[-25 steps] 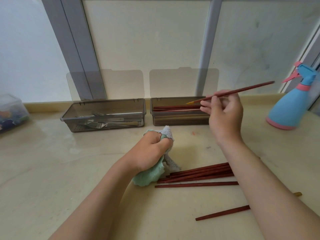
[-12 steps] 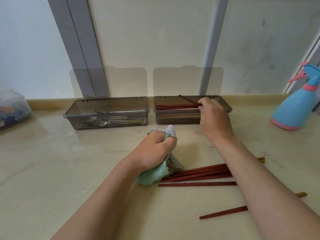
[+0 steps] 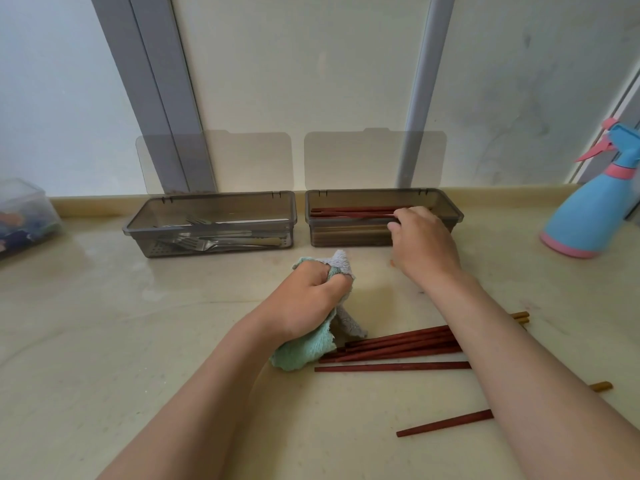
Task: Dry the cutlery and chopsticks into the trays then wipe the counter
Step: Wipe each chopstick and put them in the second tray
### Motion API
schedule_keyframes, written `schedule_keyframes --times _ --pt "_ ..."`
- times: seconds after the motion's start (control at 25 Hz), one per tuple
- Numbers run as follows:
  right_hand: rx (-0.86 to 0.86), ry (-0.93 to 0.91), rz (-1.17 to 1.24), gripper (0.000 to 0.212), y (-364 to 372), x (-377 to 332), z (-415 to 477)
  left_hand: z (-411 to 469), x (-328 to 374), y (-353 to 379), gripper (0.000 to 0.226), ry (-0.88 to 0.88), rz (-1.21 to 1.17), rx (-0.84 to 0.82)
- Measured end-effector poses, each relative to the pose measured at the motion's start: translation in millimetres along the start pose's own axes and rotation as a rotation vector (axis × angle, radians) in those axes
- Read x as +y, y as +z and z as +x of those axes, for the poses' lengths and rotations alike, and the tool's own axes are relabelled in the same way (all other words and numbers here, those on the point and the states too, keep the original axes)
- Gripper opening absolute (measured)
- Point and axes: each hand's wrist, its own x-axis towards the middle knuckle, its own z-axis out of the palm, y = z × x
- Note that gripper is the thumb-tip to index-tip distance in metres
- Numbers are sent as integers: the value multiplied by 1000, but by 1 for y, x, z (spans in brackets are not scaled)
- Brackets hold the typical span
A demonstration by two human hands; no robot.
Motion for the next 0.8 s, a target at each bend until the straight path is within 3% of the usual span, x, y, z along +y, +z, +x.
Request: schedule_keyframes --times 0.12,0.24,0.4,0.48,0.64,0.8 --pt "-63 4 -32 34 -8 -5 -6 0 0 0 53 -2 4 9" --pt "-127 -106 20 15 -31 -3 -12 1 -2 -1 51 -8 7 42" --pt "-760 -239 108 3 -56 -8 -30 4 -5 0 49 27 -2 141" --pt "-909 -281 125 7 -56 -13 -37 6 -7 0 47 48 -12 173" --pt "-979 -359 146 9 -53 -24 -46 8 -10 -2 48 62 0 246" --pt "-941 -367 91 12 -53 -32 -52 8 -10 -3 48 73 1 257"
